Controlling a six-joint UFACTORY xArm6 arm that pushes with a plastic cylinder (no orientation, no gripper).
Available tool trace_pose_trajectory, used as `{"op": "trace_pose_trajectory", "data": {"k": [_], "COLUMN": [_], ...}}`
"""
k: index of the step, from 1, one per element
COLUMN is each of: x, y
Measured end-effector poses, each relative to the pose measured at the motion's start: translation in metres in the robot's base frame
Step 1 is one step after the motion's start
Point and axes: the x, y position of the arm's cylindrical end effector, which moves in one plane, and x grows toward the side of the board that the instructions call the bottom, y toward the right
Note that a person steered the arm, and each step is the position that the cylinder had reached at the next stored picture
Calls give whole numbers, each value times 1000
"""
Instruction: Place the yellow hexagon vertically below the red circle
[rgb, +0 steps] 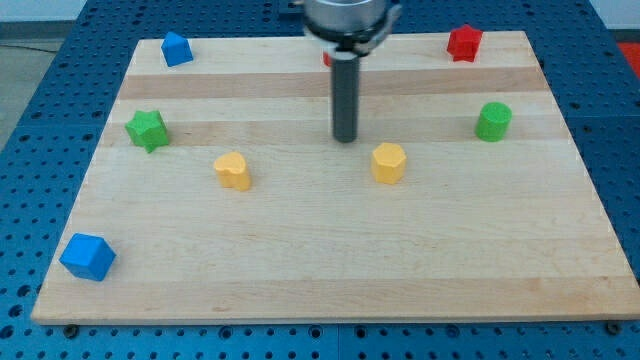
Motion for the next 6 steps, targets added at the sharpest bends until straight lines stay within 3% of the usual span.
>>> {"op": "trace_pose_trajectory", "data": {"k": [2, 5, 6], "x": [12, 73, 69], "y": [51, 22, 3]}}
